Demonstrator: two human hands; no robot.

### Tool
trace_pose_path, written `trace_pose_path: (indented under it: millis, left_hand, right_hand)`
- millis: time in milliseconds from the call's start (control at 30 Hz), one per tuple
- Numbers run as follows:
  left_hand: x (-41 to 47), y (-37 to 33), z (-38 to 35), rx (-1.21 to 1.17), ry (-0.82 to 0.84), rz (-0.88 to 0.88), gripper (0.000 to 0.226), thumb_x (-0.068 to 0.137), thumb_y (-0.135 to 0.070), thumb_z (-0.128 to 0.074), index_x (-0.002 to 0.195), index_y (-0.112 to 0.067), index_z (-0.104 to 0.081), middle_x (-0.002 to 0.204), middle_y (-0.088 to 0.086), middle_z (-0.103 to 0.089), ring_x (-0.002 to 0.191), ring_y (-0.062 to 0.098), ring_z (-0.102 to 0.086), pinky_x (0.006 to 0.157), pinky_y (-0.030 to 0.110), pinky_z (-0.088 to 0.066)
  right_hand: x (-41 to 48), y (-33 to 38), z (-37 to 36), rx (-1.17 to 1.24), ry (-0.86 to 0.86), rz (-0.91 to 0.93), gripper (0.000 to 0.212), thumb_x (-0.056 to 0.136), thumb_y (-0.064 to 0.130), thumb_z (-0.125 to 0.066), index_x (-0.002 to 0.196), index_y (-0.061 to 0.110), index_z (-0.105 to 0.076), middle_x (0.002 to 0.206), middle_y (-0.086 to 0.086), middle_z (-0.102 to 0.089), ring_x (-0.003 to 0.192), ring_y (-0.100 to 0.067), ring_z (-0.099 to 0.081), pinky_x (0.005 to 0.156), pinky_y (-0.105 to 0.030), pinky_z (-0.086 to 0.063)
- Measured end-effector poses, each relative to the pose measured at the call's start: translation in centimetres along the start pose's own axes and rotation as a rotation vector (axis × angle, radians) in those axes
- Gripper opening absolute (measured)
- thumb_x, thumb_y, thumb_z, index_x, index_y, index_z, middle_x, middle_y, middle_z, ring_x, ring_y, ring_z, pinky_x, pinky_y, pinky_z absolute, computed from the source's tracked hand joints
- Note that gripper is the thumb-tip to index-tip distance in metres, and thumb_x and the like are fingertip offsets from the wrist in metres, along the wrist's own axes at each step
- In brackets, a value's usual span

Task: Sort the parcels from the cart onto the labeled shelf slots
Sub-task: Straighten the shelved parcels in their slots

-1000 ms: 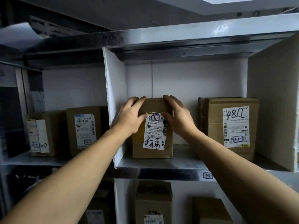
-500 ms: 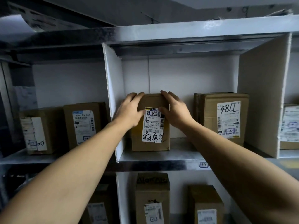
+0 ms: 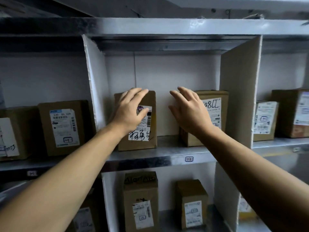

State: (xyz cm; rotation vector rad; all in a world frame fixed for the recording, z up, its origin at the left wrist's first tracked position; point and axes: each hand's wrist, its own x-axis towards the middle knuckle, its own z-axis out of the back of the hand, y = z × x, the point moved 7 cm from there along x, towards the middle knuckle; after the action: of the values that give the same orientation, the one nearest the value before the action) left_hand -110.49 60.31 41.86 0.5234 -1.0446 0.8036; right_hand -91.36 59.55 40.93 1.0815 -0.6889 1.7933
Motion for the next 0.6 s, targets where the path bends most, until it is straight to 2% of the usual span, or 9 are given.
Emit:
trace_pose_path:
  millis: [200, 333, 400, 600]
  left_hand:
    - [2.4, -4.0, -3.4, -0.079, 0.076, -0.029, 0.057, 0.087, -0.023, -0.070, 0.139, -0.013, -0.050, 0.139, 0.008, -0.050, 0.131, 0.025, -0.043, 0.111, 0.033, -0.030]
    - [4.7, -7.0, -5.8, -0.125, 0.099, -0.027, 0.057, 0.088, -0.025, -0.069, 0.140, -0.014, -0.049, 0.141, 0.008, -0.049, 0.132, 0.024, -0.042, 0.109, 0.028, -0.027]
    - [5.8, -8.2, -7.2, -0.145, 0.126, -0.007, 0.058, 0.089, -0.027, -0.068, 0.142, -0.017, -0.048, 0.142, 0.006, -0.047, 0.133, 0.024, -0.040, 0.111, 0.030, -0.027]
    - [8.0, -11.3, -11.3, -0.134, 0.192, 0.022, 0.059, 0.091, -0.029, -0.065, 0.145, -0.024, -0.042, 0.148, 0.004, -0.040, 0.137, 0.023, -0.034, 0.114, 0.036, -0.027]
  right_hand:
    - [-1.2, -6.8, 3.1, -0.061, -0.012, -0.075, 0.049, 0.095, 0.029, -0.063, 0.140, 0.013, -0.053, 0.143, -0.023, -0.049, 0.131, -0.043, -0.046, 0.104, -0.053, -0.044]
    - [-1.6, -11.2, 4.1, -0.055, 0.042, -0.172, 0.054, 0.096, 0.034, -0.062, 0.146, 0.019, -0.047, 0.151, -0.017, -0.042, 0.139, -0.038, -0.037, 0.109, -0.052, -0.040]
    - [-1.7, -13.2, 4.4, -0.044, 0.067, -0.221, 0.056, 0.095, 0.036, -0.063, 0.147, 0.022, -0.045, 0.154, -0.016, -0.039, 0.141, -0.037, -0.035, 0.112, -0.051, -0.037]
    - [-1.3, -17.3, 3.9, 0.036, 0.127, -0.267, 0.056, 0.094, 0.036, -0.064, 0.146, 0.028, -0.046, 0.152, -0.015, -0.041, 0.131, -0.040, -0.046, 0.107, -0.053, -0.044]
